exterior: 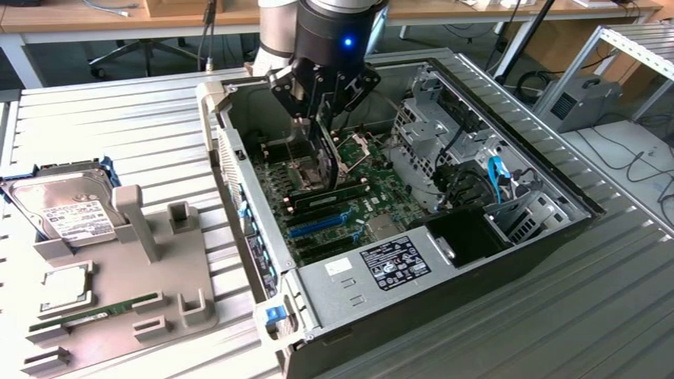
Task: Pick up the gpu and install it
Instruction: 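Pick up the gpu and move the gpu toward the slot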
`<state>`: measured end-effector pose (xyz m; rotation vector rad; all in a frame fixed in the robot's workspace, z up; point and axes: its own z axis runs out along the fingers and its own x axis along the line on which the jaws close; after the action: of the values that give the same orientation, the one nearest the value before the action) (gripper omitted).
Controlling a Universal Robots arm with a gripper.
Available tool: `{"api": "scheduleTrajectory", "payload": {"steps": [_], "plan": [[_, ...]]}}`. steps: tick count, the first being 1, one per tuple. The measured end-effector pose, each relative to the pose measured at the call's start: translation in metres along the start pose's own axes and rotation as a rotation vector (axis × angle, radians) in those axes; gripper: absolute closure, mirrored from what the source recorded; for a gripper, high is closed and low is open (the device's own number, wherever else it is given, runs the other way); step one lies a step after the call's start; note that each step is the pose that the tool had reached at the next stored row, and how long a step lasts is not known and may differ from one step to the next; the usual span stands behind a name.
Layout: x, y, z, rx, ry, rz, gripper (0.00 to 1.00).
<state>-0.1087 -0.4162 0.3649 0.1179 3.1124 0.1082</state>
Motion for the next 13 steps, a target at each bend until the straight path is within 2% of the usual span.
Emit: {"api": "scheduleTrajectory", "payload": {"steps": [13], "plan": [[-0.0026, 0.0001, 0.0021, 0.0, 0.0, 0.0, 0.74]]}}
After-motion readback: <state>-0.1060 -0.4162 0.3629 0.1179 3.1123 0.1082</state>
